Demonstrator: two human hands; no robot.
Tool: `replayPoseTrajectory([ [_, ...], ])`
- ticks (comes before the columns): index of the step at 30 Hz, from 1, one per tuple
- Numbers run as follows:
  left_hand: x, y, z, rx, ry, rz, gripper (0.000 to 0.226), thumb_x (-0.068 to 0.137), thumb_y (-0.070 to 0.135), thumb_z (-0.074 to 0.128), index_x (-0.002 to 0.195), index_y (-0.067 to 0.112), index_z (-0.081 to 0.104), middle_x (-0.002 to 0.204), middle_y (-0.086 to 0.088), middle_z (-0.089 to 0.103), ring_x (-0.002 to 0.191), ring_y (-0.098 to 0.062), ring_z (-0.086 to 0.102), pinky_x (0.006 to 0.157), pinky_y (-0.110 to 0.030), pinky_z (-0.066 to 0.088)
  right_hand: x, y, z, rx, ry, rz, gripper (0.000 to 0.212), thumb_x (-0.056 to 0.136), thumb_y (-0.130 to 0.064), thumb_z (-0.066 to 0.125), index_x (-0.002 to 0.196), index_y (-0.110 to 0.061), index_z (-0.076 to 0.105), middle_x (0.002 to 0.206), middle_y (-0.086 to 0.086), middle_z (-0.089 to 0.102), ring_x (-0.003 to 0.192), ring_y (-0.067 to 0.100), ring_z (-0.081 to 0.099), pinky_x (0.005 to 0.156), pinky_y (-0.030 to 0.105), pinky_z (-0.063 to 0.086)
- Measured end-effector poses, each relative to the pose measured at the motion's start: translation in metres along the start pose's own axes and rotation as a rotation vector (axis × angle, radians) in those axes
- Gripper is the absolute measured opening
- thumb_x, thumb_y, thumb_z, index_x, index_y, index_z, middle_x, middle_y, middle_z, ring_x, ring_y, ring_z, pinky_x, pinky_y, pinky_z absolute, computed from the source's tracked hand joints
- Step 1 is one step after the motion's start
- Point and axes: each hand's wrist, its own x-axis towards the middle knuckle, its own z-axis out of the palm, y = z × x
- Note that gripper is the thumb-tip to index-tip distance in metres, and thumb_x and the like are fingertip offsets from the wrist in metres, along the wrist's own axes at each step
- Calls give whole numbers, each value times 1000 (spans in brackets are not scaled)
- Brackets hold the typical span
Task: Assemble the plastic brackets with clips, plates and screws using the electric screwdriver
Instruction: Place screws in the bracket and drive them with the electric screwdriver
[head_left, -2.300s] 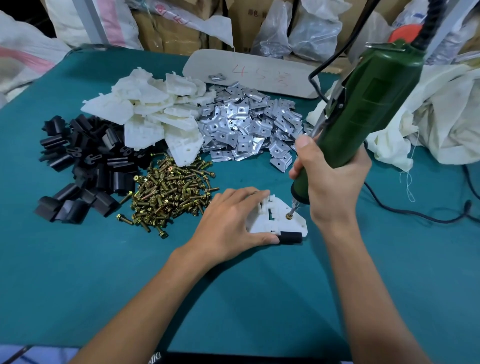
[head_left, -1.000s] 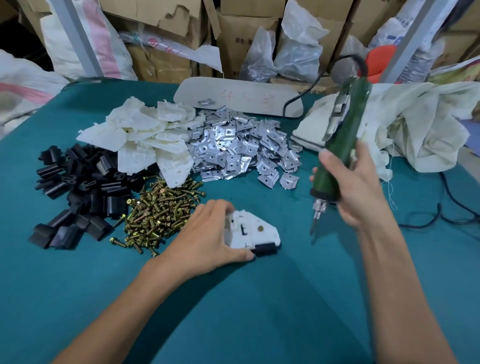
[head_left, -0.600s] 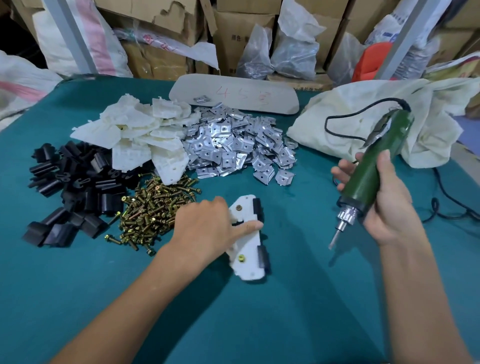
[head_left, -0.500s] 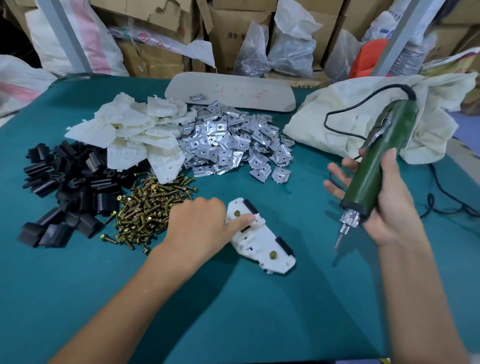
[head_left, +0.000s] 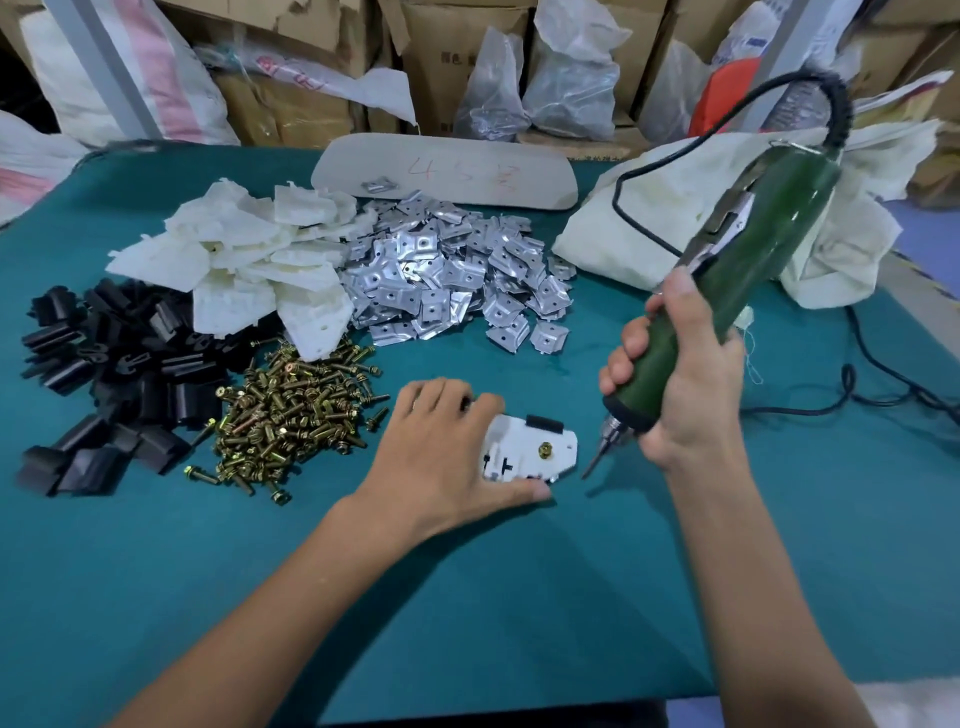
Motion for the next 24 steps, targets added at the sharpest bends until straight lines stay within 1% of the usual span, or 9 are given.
replayPoseTrajectory([
  [2,-3,1,7,-49,62,-4,99,69,100,29,131,26,54,120,5,53,122,-19,47,114,-40,23,1,4,9,-35,-12,-77,30,78,-43,79,72,-20,60,54,5,50,37,20,44,43,28,42],
  [4,-5,0,11,-76,93,17,92,74,95,36,133,27,56,123,6,56,124,-17,49,116,-43,24,4,8,18,-70,-29,-139,26,79,-39,79,69,-21,63,53,5,50,36,20,44,43,30,41],
  [7,-3,1,14,-75,140,-15,79,77,88,42,125,30,64,107,2,59,110,-21,56,111,-42,28,8,13,28,-87,-47,-178,22,77,-35,81,68,-23,66,52,5,50,35,21,44,43,31,42],
  [10,3,3,15,-65,167,-57,75,77,84,45,118,25,68,96,-1,58,100,-25,56,103,-40,34,14,17,35,-109,-52,-193,25,77,-33,83,71,-18,64,51,5,51,36,21,45,44,31,42],
  [12,7,4,15,-60,171,-76,75,77,83,44,116,24,69,95,-1,58,98,-26,55,100,-39,36,19,17,37,-117,-65,-217,24,80,-32,82,70,-19,64,51,5,52,36,22,45,45,32,43],
  [17,17,2,15,-65,148,-121,75,76,82,41,116,25,69,97,-1,57,103,-24,55,101,-39,35,30,21,44,-152,-81,-228,24,81,-32,81,65,-25,64,51,4,52,36,22,46,45,30,43],
  [24,18,1,18,-51,152,-128,72,76,82,45,114,26,70,97,-1,59,102,-24,56,98,-38,34,33,27,41,-154,-83,-233,25,81,-33,81,67,-22,62,51,4,52,36,23,48,45,32,43],
])
